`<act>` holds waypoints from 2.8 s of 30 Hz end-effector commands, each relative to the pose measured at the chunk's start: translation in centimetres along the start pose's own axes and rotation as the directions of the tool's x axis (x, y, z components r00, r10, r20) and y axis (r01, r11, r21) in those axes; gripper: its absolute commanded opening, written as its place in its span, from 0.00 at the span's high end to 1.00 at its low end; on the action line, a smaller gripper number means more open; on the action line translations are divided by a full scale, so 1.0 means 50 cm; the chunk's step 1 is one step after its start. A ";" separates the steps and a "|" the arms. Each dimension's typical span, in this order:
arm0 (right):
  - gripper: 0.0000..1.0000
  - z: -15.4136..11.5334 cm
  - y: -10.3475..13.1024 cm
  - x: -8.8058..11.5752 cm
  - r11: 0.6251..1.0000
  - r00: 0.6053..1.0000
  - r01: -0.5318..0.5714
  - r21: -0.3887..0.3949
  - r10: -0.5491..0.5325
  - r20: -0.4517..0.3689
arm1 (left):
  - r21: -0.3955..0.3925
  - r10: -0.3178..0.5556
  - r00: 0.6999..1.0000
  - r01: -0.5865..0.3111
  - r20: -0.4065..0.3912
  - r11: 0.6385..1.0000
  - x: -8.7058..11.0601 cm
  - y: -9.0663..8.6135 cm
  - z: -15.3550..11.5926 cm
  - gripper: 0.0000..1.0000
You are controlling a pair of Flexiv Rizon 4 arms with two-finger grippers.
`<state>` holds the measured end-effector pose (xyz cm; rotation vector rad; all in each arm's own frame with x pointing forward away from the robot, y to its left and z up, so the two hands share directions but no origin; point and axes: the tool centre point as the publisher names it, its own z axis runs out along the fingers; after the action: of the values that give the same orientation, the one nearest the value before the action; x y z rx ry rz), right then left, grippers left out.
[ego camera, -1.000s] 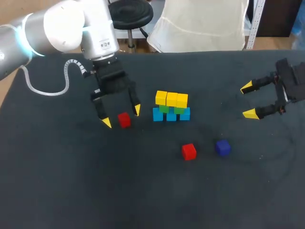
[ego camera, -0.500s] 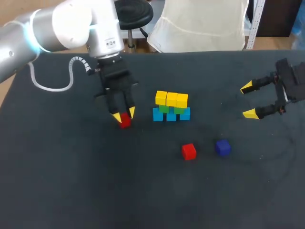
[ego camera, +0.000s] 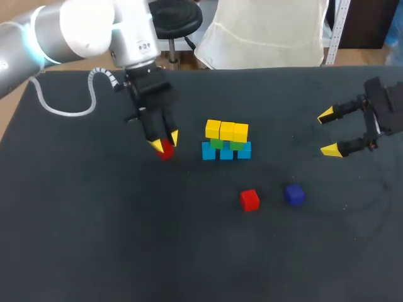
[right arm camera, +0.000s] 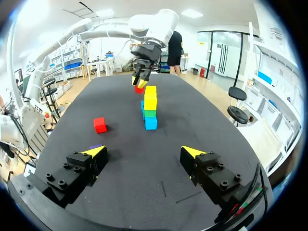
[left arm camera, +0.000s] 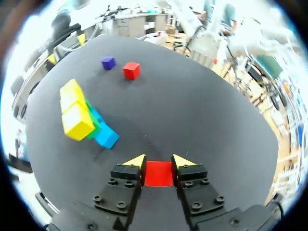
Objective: Place the blue cubes, place green cubes on the blue cubes, place the yellow cubes on the green cubes, then place the red cubes on the yellow cubes, and place purple cube on the red cubes.
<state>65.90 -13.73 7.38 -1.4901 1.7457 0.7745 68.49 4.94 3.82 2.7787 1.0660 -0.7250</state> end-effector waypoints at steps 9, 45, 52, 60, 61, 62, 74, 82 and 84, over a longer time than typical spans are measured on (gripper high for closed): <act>0.00 0.001 -0.002 0.001 1.000 1.000 0.001 -0.002 -0.001 0.002 | -0.119 -0.276 0.959 0.283 0.068 0.952 -0.047 0.003 -0.125 1.00; 0.00 0.001 -0.002 0.001 1.000 1.000 0.001 -0.002 -0.001 0.002 | -0.180 -0.406 0.878 0.455 0.252 0.872 -0.182 0.205 -0.129 1.00; 0.00 0.001 -0.002 0.001 1.000 1.000 0.001 -0.002 -0.001 0.002 | -0.178 -0.405 0.881 0.451 0.245 0.875 -0.198 0.215 -0.110 1.00; 0.00 0.001 -0.002 0.001 1.000 1.000 0.001 -0.002 -0.001 0.002 | -0.186 -0.411 0.877 0.460 0.249 0.868 -0.195 0.215 -0.096 1.00; 0.00 0.001 -0.002 0.001 1.000 1.000 0.001 -0.002 -0.001 0.002 | -0.183 -0.415 0.875 0.463 0.251 0.867 -0.193 0.215 -0.095 1.00; 0.00 0.001 -0.002 0.001 1.000 1.000 0.001 -0.002 -0.001 0.002 | -0.183 -0.417 0.874 0.466 0.250 0.866 -0.192 0.215 -0.094 1.00; 0.00 0.001 -0.002 0.001 1.000 1.000 0.001 -0.002 -0.001 0.002 | -0.171 -0.439 0.866 0.483 0.239 0.859 -0.191 0.210 -0.082 1.00; 0.00 0.001 -0.002 0.001 1.000 1.000 0.001 -0.002 -0.001 0.002 | -0.164 -0.447 0.865 0.487 0.228 0.858 -0.192 0.215 -0.078 1.00; 0.00 0.001 -0.002 0.001 1.000 1.000 0.001 -0.002 -0.001 0.002 | -0.161 -0.449 0.863 0.489 0.230 0.857 -0.192 0.216 -0.078 1.00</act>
<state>65.90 -13.73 7.38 -1.4902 1.7458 0.7745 70.65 -8.04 10.66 2.2238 1.6942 -0.8312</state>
